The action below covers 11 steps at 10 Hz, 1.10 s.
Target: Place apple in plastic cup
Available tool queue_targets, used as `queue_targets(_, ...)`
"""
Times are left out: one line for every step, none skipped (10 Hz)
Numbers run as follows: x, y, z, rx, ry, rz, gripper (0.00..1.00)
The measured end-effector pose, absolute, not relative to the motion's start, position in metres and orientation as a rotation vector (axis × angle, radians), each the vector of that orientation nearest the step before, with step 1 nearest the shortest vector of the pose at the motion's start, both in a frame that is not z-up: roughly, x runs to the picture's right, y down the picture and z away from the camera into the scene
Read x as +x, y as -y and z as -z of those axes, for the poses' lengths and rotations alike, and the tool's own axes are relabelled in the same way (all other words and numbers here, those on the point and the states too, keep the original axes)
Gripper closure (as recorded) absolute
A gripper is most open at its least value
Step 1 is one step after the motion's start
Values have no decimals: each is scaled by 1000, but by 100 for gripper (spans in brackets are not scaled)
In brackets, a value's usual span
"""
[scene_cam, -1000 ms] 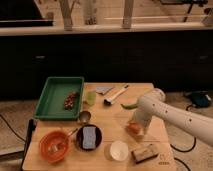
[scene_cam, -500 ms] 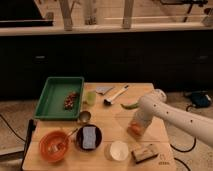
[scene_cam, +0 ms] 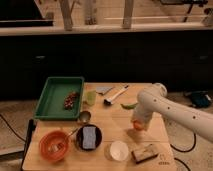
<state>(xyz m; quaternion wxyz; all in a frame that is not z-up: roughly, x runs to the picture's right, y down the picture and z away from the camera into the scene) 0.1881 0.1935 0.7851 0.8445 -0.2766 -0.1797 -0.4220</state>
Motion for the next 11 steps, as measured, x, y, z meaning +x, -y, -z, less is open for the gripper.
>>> queue_targets(184,-190,-783,-582,378,893,97)
queue_targets(181,-186,-780,-580,378,896,97)
queue_targets(182,-183,-776,-580,374,898,97)
queue_targets(183,-180,-774,-579,371,897,97)
queue_targets(182,-178,-772,-577,369,899,97)
queue_targets(181,-175,-771,-574,367,903,97)
queue_targets(178,-171,-770,-571,363,903,97)
queue_targets(177,-168,-769,-567,362,901,97)
queue_targets(179,-167,-767,-567,358,900,97)
queue_targets(180,-164,-765,-563,353,898,97)
queue_targets(179,-162,-764,-562,351,898,97)
